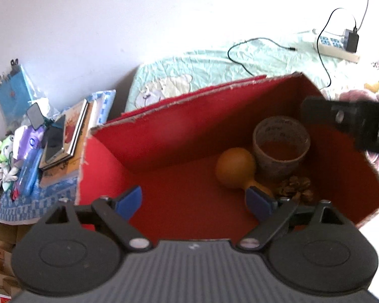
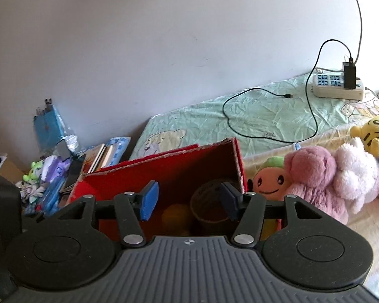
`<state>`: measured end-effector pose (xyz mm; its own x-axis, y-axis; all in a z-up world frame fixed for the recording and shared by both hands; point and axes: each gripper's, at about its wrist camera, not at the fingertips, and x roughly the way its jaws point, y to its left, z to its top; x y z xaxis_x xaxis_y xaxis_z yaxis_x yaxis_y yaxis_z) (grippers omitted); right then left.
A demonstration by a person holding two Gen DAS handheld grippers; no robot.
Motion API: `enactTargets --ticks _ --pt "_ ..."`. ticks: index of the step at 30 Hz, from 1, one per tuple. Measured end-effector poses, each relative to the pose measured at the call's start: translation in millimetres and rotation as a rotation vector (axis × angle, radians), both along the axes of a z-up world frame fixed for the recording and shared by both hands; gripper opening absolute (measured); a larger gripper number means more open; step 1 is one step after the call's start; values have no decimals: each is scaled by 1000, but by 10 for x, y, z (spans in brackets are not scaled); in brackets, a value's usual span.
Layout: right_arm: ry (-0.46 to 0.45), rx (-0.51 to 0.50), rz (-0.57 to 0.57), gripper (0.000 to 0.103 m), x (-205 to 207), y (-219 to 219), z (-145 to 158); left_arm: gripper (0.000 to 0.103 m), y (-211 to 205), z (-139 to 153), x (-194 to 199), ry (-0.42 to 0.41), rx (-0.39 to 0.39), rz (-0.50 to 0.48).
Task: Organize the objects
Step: 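Withdraw the right gripper from the box toward the beige strap item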
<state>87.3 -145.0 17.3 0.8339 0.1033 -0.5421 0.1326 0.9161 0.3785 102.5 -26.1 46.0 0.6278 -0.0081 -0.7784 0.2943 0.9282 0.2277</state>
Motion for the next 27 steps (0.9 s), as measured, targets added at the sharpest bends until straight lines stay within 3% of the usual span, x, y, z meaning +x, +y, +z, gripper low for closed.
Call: enactTargets --ticks 27 --pt "56 140 262 57 -515 -221 36 92 -22 164 -542 6 -17 232"
